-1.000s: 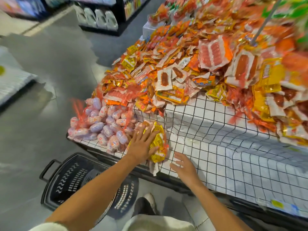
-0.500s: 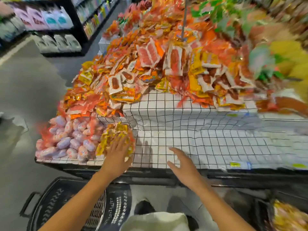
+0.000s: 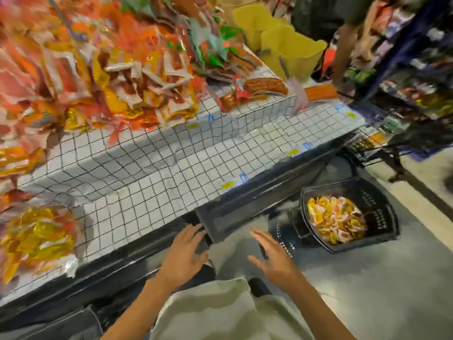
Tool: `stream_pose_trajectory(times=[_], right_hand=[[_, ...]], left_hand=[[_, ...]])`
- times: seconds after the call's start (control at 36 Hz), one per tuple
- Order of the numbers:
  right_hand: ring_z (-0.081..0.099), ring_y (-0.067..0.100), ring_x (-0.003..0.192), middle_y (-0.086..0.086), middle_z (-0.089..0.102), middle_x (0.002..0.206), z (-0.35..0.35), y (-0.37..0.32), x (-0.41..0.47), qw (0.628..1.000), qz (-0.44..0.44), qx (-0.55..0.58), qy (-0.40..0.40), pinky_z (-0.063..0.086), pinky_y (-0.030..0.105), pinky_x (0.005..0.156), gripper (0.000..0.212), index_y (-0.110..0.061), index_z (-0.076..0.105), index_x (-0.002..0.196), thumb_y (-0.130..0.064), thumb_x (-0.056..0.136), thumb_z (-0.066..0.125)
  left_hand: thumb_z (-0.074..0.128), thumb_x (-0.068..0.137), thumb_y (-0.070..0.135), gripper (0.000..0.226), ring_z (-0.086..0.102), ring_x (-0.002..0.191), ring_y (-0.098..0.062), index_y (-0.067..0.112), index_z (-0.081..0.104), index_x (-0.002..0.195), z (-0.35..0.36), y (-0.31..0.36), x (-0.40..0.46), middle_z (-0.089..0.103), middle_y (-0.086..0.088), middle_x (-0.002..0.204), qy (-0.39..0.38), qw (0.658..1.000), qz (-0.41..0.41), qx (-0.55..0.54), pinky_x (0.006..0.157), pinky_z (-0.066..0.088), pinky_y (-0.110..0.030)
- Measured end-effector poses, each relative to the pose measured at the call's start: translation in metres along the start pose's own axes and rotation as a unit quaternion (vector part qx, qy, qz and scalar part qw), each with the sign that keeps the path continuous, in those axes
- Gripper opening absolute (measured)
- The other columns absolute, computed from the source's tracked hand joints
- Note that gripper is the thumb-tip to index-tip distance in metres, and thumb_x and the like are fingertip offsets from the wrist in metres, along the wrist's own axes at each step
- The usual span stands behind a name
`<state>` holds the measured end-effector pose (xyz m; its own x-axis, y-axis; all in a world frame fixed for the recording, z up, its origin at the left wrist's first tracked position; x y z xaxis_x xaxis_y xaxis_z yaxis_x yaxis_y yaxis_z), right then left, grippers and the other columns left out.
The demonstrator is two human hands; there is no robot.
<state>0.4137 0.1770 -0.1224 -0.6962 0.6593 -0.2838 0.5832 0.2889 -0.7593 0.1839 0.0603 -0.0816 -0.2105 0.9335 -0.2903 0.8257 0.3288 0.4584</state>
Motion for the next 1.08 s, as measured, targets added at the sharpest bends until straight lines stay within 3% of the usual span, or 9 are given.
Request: stream_pose_trajectory(times=[0.08, 0.19, 0.31, 0.39, 0.44, 0.69, 0.86, 0.97, 1.08], right_hand=[[0.033, 0.004, 0.146, -0.024, 0.033, 0.154, -0.021, 0.039, -0.035, 0.996, 0.055, 0.039, 0.057, 0.031, 0.026, 0.120, 0.061, -0.036, 0.040, 0.149, -0.039, 0.094, 0.069], [0.036, 0.007, 0.145, -0.015, 0.038, 0.156, -0.044, 0.080, -0.077, 0.981, 0.135, 0.091, 0.109, 0.036, 0.022, 0.114, 0.063, -0.032, 0.043, 0.150, -0.044, 0.093, 0.067], [0.044, 0.015, 0.141, -0.004, 0.048, 0.152, -0.064, 0.116, -0.113, 0.954, 0.213, 0.125, 0.172, 0.038, 0.030, 0.116, 0.061, -0.020, 0.050, 0.147, -0.036, 0.092, 0.072], [0.044, 0.019, 0.141, -0.007, 0.048, 0.150, -0.080, 0.144, -0.132, 0.936, 0.268, 0.132, 0.189, 0.033, 0.022, 0.113, 0.060, -0.018, 0.048, 0.148, -0.032, 0.094, 0.071], [0.041, 0.018, 0.143, -0.005, 0.045, 0.154, -0.091, 0.163, -0.142, 0.926, 0.297, 0.136, 0.189, 0.032, 0.026, 0.117, 0.059, -0.020, 0.045, 0.150, -0.033, 0.096, 0.067], [0.044, 0.018, 0.140, -0.001, 0.044, 0.155, -0.147, 0.242, -0.170, 0.876, 0.425, 0.136, 0.185, 0.035, 0.027, 0.113, 0.054, -0.022, 0.044, 0.149, -0.034, 0.100, 0.062], [0.047, 0.012, 0.135, -0.011, 0.045, 0.154, -0.189, 0.285, -0.164, 0.862, 0.457, 0.121, 0.181, 0.035, 0.023, 0.109, 0.050, -0.041, 0.041, 0.146, -0.047, 0.099, 0.058], [0.047, 0.013, 0.136, -0.009, 0.046, 0.153, -0.218, 0.305, -0.151, 0.865, 0.450, 0.134, 0.178, 0.034, 0.025, 0.112, 0.050, -0.037, 0.043, 0.146, -0.044, 0.099, 0.058], [0.049, 0.011, 0.132, -0.017, 0.051, 0.144, -0.242, 0.321, -0.122, 0.881, 0.427, 0.136, 0.153, 0.032, 0.013, 0.105, 0.040, -0.041, 0.049, 0.139, -0.036, 0.101, 0.059]], left_hand=[[0.054, 0.101, 0.039, 0.056, 0.018, 0.152, -0.019, 0.024, 0.037, 0.151, 0.018, 0.034, 0.020, 0.025, 0.006, 0.162, -0.035, 0.999, 0.031, 0.006, 0.124, 0.013, -0.031], [0.060, 0.098, 0.033, 0.055, 0.028, 0.148, -0.018, 0.021, 0.042, 0.149, 0.043, 0.071, 0.048, 0.033, 0.003, 0.158, -0.091, 0.993, 0.071, 0.003, 0.123, 0.022, -0.035], [0.063, 0.097, 0.029, 0.053, 0.032, 0.146, -0.018, 0.018, 0.047, 0.146, 0.069, 0.107, 0.082, 0.039, 0.001, 0.155, -0.143, 0.984, 0.103, 0.011, 0.121, 0.023, -0.030], [0.065, 0.096, 0.027, 0.052, 0.034, 0.145, -0.016, 0.019, 0.048, 0.145, 0.088, 0.132, 0.112, 0.039, 0.002, 0.154, -0.171, 0.978, 0.122, 0.013, 0.116, 0.018, -0.019], [0.064, 0.097, 0.028, 0.053, 0.033, 0.145, -0.015, 0.020, 0.046, 0.146, 0.103, 0.148, 0.133, 0.037, 0.002, 0.155, -0.191, 0.973, 0.130, 0.019, 0.114, 0.017, -0.017], [0.062, 0.096, 0.029, 0.054, 0.038, 0.142, -0.022, 0.018, 0.046, 0.146, 0.168, 0.219, 0.231, 0.044, -0.001, 0.151, -0.271, 0.949, 0.151, 0.058, 0.118, 0.028, -0.032], [0.062, 0.093, 0.032, 0.057, 0.038, 0.141, -0.021, 0.021, 0.046, 0.146, 0.205, 0.271, 0.291, 0.044, -0.002, 0.151, -0.304, 0.930, 0.196, 0.072, 0.119, 0.026, -0.032], [0.057, 0.096, 0.033, 0.057, 0.033, 0.144, -0.022, 0.022, 0.042, 0.149, 0.230, 0.298, 0.323, 0.040, -0.001, 0.155, -0.322, 0.918, 0.211, 0.099, 0.120, 0.022, -0.030], [0.054, 0.099, 0.037, 0.056, 0.032, 0.144, -0.025, 0.021, 0.041, 0.151, 0.254, 0.309, 0.348, 0.038, -0.004, 0.157, -0.326, 0.926, 0.171, 0.088, 0.117, 0.020, -0.029]])
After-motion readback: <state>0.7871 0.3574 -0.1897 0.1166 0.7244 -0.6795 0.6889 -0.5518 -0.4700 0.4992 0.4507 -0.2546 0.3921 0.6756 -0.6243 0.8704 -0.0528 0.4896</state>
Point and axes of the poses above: each hand's wrist, its own x-axis towards the middle knuckle, its own z-axis out of the palm, y = z × x, the point moved 6 cm from there along x, towards the middle knuckle
